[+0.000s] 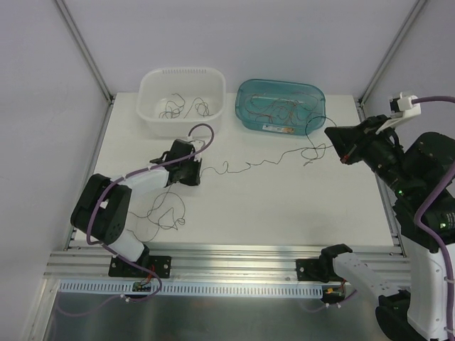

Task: Untangle the cables

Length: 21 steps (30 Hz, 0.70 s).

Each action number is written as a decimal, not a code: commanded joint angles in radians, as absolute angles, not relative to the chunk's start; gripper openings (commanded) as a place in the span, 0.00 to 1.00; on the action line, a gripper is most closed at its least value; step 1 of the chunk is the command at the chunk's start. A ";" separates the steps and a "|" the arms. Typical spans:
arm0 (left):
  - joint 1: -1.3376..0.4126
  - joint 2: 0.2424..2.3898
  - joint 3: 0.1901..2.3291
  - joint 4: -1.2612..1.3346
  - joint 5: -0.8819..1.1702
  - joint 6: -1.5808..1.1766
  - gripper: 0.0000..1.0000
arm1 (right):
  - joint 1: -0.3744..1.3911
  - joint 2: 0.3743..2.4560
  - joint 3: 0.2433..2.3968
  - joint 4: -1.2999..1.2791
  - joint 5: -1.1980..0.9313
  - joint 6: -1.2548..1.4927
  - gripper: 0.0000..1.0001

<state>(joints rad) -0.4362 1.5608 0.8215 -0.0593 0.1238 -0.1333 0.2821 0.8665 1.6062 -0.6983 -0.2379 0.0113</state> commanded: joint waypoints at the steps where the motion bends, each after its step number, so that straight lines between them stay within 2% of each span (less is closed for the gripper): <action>1: -0.408 1.581 0.854 -0.118 0.091 -0.192 0.00 | 0.281 0.848 1.678 -0.706 -0.152 -0.055 0.01; 9: -0.235 1.539 0.799 -0.127 0.150 -0.313 0.00 | 0.279 0.824 1.746 -0.785 -0.040 -0.114 0.01; 14: -0.225 1.491 0.819 -0.126 0.277 -0.301 0.00 | 0.281 0.834 1.652 -0.727 -0.173 -0.029 0.01; 17: -0.273 1.451 0.819 -0.127 0.298 -0.295 0.10 | 0.279 0.850 1.596 -0.686 -0.236 -0.003 0.01; 19: -0.304 1.410 0.818 -0.129 0.314 -0.287 0.22 | 0.281 0.864 1.568 -0.669 -0.262 0.026 0.01; 20: -0.317 1.395 0.815 -0.129 0.322 -0.281 0.34 | 0.281 0.868 1.546 -0.654 -0.276 0.041 0.01; 21: -0.346 1.375 0.812 -0.127 0.328 -0.279 0.39 | 0.281 0.871 1.537 -0.647 -0.291 0.049 0.01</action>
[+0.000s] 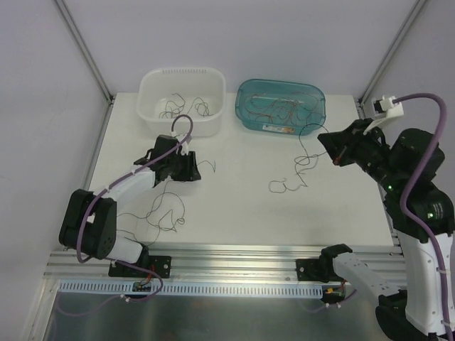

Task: Untangle the cables

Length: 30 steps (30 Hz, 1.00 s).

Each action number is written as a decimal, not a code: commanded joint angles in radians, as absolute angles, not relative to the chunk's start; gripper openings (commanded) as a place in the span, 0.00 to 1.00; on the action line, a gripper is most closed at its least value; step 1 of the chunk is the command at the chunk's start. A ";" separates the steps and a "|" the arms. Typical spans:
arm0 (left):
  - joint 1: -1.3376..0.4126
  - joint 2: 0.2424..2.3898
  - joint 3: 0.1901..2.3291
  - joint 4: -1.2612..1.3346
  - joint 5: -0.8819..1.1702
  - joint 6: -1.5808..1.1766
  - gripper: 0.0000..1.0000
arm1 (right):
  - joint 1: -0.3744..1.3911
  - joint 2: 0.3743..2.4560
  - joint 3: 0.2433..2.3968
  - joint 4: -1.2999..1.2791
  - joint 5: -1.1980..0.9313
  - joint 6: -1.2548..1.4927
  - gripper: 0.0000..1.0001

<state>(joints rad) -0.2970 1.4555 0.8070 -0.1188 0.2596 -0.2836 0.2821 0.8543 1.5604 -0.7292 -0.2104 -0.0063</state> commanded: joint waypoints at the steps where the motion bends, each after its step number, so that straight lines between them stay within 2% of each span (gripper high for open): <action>1: -0.359 1.335 0.808 -0.127 0.328 -0.276 0.46 | 0.282 0.879 1.528 -0.638 -0.317 0.057 0.01; 2: -0.374 1.313 0.808 -0.126 0.330 -0.273 0.58 | 0.282 0.882 1.505 -0.617 -0.328 0.064 0.01; 5: -0.425 1.224 0.813 -0.127 0.344 -0.249 0.72 | 0.284 0.896 1.470 -0.577 -0.373 0.098 0.01; 6: -0.437 1.201 0.822 -0.127 0.354 -0.236 0.80 | 0.287 0.900 1.448 -0.568 -0.379 0.109 0.01; 10: -0.538 1.091 0.860 -0.123 0.402 -0.134 0.93 | 0.302 0.920 1.404 -0.532 -0.411 0.133 0.01; 16: -0.659 1.023 0.916 -0.025 0.426 -0.058 0.99 | 0.350 0.945 1.356 -0.465 -0.414 0.159 0.01; 24: -0.830 1.072 0.910 0.282 0.361 0.023 0.99 | 0.423 0.951 1.301 -0.370 -0.405 0.213 0.01; 30: -0.906 1.149 0.922 0.399 0.318 0.092 0.98 | 0.488 0.963 1.295 -0.321 -0.388 0.236 0.01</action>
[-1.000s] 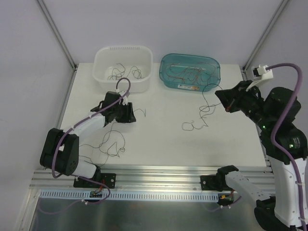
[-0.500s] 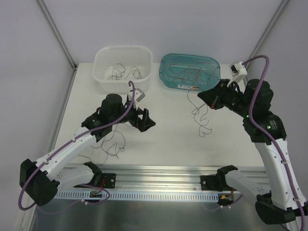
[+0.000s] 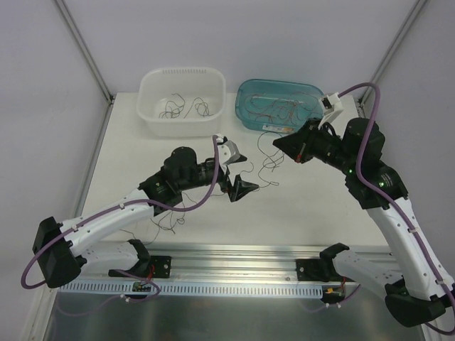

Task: Untangle the cables

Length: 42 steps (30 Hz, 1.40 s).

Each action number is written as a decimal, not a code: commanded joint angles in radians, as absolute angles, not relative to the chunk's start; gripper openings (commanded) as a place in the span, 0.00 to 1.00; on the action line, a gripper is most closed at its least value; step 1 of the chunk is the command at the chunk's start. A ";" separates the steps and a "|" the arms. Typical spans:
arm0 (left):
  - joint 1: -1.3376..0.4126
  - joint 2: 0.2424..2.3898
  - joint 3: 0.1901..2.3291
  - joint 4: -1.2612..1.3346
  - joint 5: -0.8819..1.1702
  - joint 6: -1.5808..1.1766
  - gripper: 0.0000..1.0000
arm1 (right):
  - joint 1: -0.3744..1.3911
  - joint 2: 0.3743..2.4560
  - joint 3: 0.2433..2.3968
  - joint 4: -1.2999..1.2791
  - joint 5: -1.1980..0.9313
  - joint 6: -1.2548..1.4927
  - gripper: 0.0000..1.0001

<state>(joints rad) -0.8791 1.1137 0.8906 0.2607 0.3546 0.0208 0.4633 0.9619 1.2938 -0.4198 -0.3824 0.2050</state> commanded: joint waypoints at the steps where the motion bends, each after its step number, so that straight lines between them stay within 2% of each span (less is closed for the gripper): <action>1: -0.911 1.157 0.926 0.411 0.310 0.097 0.98 | 0.501 0.965 1.295 -0.310 -0.387 0.238 0.01; 11: -0.945 1.219 0.939 0.524 0.275 0.110 0.92 | 0.586 0.992 1.296 -0.265 -0.371 0.253 0.01; 16: -0.954 1.230 0.928 0.577 0.278 0.104 0.86 | 0.615 1.009 1.296 -0.252 -0.367 0.258 0.01; 19: -0.956 1.230 0.925 0.587 0.288 0.098 0.72 | 0.626 1.015 1.296 -0.249 -0.364 0.256 0.01; 20: -0.956 1.229 0.920 0.589 0.288 0.098 0.57 | 0.627 1.017 1.296 -0.250 -0.362 0.256 0.01; 23: -0.956 1.220 0.907 0.591 0.279 0.094 0.29 | 0.630 1.014 1.293 -0.258 -0.353 0.249 0.01; 24: -0.956 1.215 0.904 0.591 0.276 0.095 0.12 | 0.629 1.012 1.292 -0.261 -0.345 0.239 0.01; 25: -0.956 1.213 0.899 0.591 0.267 0.092 0.05 | 0.629 1.012 1.292 -0.274 -0.341 0.238 0.01; 26: -0.956 1.207 0.896 0.591 0.262 0.092 0.00 | 0.629 1.008 1.290 -0.278 -0.333 0.233 0.01; 28: -0.956 1.204 0.893 0.589 0.246 0.086 0.00 | 0.630 1.003 1.290 -0.294 -0.330 0.219 0.02; 29: -0.956 1.203 0.893 0.586 0.235 0.083 0.00 | 0.630 0.999 1.290 -0.305 -0.321 0.212 0.04; 30: -0.954 1.200 0.891 0.581 0.224 0.078 0.00 | 0.629 0.996 1.292 -0.331 -0.313 0.189 0.13; 33: -0.950 1.203 0.910 0.532 0.163 0.078 0.00 | 0.629 0.976 1.292 -0.400 -0.261 0.146 0.28; 34: -0.937 1.206 0.923 0.513 0.144 0.078 0.00 | 0.629 0.968 1.292 -0.419 -0.249 0.111 0.40; 36: -0.914 1.213 0.942 0.457 0.123 0.055 0.00 | 0.627 0.951 1.293 -0.477 -0.213 0.075 0.55; 37: -0.896 1.216 0.959 0.445 0.129 0.046 0.00 | 0.629 0.945 1.290 -0.494 -0.204 0.060 0.69; 40: -0.821 1.227 1.011 0.382 0.146 0.025 0.00 | 0.630 0.907 1.279 -0.537 -0.176 0.008 0.87; 42: -0.767 1.239 1.046 0.336 0.147 0.025 0.00 | 0.627 0.887 1.255 -0.554 -0.157 -0.028 0.93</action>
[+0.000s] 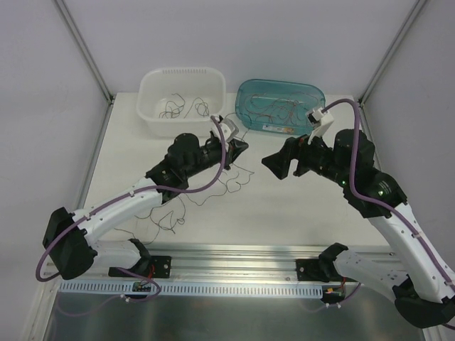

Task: Untangle the cables

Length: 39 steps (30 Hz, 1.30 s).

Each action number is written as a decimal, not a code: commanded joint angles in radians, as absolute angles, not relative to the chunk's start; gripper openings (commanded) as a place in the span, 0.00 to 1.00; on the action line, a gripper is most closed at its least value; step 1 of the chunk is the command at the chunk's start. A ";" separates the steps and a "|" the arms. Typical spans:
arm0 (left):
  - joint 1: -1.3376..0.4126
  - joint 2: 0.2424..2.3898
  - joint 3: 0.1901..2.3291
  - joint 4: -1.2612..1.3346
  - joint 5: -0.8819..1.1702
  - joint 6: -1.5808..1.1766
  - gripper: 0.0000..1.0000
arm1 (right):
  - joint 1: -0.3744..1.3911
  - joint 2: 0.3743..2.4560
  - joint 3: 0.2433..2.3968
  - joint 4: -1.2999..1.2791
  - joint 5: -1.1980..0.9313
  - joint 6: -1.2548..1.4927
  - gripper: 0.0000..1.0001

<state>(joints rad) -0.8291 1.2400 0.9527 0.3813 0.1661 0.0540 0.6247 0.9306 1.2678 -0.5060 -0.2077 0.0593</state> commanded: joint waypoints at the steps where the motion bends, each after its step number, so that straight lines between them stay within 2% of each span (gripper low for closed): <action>1: -0.752 1.244 1.081 0.322 0.146 0.023 0.00 | 0.629 0.867 1.247 -0.560 -0.152 -0.034 0.97; 4: -0.669 1.272 1.175 0.260 0.115 0.023 0.00 | 0.629 0.841 1.213 -0.574 -0.127 -0.049 1.00; 10: -0.507 1.360 1.377 0.212 0.064 0.038 0.00 | 0.627 0.815 1.175 -0.607 -0.095 -0.057 0.97; 22: -0.235 1.758 1.764 0.169 0.106 0.015 0.01 | 0.629 0.822 1.135 -0.630 -0.072 -0.066 0.97; 23: -0.213 1.802 1.769 0.169 0.110 0.015 0.20 | 0.629 0.824 1.134 -0.632 -0.068 -0.069 0.97; 25: -0.198 1.834 1.770 0.155 0.115 0.014 0.44 | 0.629 0.828 1.129 -0.632 -0.066 -0.069 0.97; 26: -0.192 1.854 1.770 0.143 0.115 0.014 0.66 | 0.627 0.831 1.126 -0.632 -0.067 -0.069 0.97; 28: -0.183 1.838 1.740 0.123 0.107 0.008 0.83 | 0.629 0.836 1.124 -0.629 -0.072 -0.068 0.97; 29: -0.183 1.821 1.720 0.123 0.106 0.009 0.94 | 0.629 0.836 1.120 -0.627 -0.074 -0.067 0.97; 31: -0.183 1.780 1.656 0.117 0.100 0.002 0.99 | 0.629 0.836 1.115 -0.621 -0.077 -0.064 0.97; 37: -0.184 1.495 1.433 0.005 0.089 -0.084 0.99 | 0.630 0.821 1.089 -0.598 -0.101 -0.046 0.97; 39: -0.186 1.419 1.360 -0.104 0.077 -0.161 0.99 | 0.629 0.807 1.075 -0.589 -0.107 -0.040 0.97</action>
<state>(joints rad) -0.1776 1.5845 1.4166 -0.0231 0.0944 -0.0586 0.6247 0.8349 1.0897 -0.6315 -0.0910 -0.0463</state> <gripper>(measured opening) 0.992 0.971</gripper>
